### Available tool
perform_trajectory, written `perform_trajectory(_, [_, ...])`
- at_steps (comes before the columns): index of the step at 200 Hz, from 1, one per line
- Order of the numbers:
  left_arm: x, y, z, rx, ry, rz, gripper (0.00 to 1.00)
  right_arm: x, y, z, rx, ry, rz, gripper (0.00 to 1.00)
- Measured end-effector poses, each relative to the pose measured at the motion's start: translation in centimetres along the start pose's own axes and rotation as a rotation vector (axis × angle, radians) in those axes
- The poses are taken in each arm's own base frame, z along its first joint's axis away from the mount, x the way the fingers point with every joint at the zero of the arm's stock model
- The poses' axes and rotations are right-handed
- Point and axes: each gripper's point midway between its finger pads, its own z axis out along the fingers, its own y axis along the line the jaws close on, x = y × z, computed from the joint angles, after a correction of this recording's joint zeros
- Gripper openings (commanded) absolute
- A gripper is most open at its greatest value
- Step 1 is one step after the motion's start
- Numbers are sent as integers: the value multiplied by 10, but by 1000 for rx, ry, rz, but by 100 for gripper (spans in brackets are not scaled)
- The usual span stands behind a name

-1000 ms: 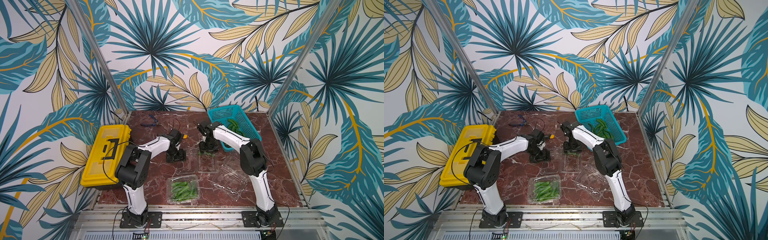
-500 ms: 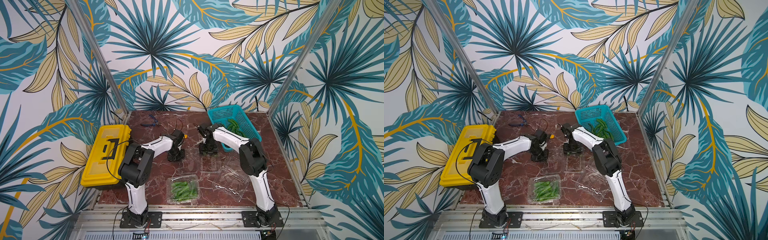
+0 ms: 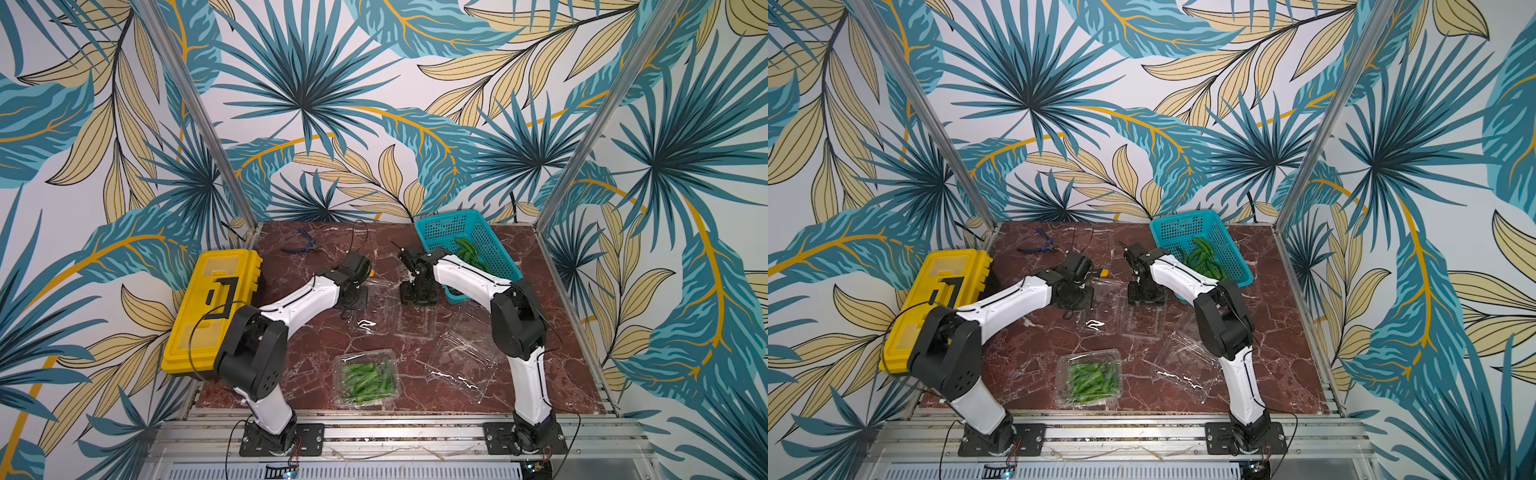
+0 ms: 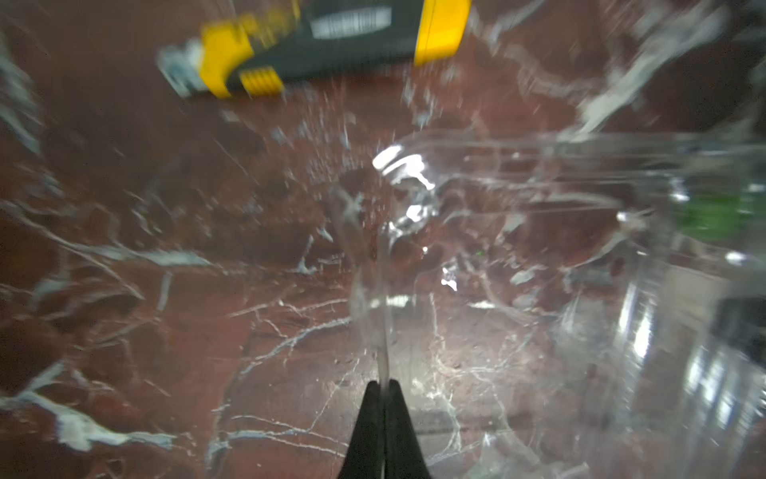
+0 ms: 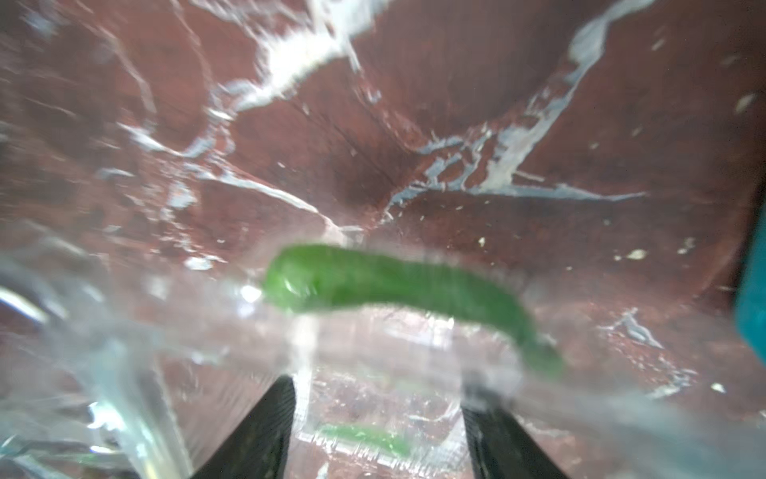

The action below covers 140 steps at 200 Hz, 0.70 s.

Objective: Take small green peppers out of containers
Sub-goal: Adjust the packing box at the center of the board.

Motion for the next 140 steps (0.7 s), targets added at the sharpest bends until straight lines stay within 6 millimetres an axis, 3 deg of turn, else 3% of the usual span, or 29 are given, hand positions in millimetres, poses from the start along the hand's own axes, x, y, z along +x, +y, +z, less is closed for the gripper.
perform_trajectory(29, [-28, -3, -43, 68, -246, -31, 0, -14, 10, -23, -58, -99, 4, 66])
perform_trajectory(52, [-37, -5, -52, 95, -331, -37, 0, -21, 14, -33, -94, -161, 12, 66])
perform_trajectory(89, [-37, -8, -38, 90, -328, -22, 0, -27, 17, -37, -116, -196, 25, 66])
perform_trajectory(140, [-9, 0, 0, 31, -183, -7, 0, -29, 16, -37, -111, -208, 43, 65])
